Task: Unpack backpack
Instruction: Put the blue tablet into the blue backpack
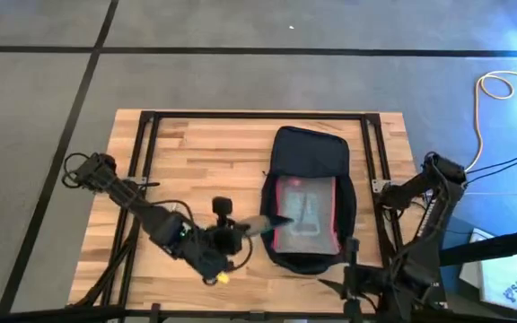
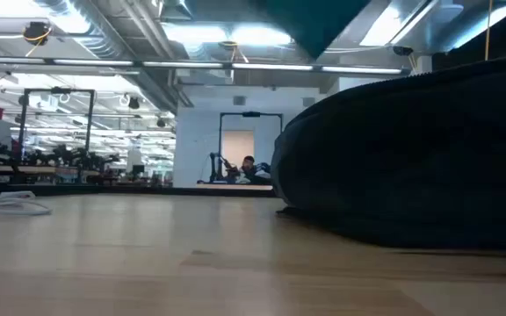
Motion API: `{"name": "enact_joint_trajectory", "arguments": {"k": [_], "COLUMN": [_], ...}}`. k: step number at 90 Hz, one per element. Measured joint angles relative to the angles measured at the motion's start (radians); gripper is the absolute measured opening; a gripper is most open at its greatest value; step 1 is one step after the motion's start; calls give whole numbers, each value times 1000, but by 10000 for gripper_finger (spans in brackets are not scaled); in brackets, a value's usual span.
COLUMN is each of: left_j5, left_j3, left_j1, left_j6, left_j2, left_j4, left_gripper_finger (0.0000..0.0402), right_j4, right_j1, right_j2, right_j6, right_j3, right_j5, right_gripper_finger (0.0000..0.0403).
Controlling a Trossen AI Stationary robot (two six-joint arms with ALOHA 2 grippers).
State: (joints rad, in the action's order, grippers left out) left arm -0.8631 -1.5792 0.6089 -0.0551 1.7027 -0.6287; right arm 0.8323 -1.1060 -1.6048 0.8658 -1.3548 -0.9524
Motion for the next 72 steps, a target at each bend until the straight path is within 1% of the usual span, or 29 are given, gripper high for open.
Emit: {"name": "enact_joint_trajectory", "arguments": {"k": [10,16,25,33,49,60,72], "left_j5": [9,48,115,207,393,464,516], "left_j3": [72,126,195,254,383,483,587], "left_j1": [21,20,12,-9,-56,-99,-176], "left_j6": [160,214,267,268,268,259,204], "left_j2": [0,0,1,1,1,1,1], "left_j4": [299,461,640,806,1185,1408,1525], "left_gripper_finger": [14,14,14,14,14,14,14], "right_j4": [0,1,11,18,25,33,37], "right_j1": [-29,-46,-69,-82,-87,-87,-86], "right_j2": [-12,-14,-16,-16,-16,-16,-16], "right_j6": [5,4,-6,-6,-6,-6,-6], "right_j3": [0,0,0,0,0,0,0], "right_j5": [-91,-139,-177,-204,-207,-207,-209], "right_gripper_finger": [193,193,193,193,193,193,193]}}
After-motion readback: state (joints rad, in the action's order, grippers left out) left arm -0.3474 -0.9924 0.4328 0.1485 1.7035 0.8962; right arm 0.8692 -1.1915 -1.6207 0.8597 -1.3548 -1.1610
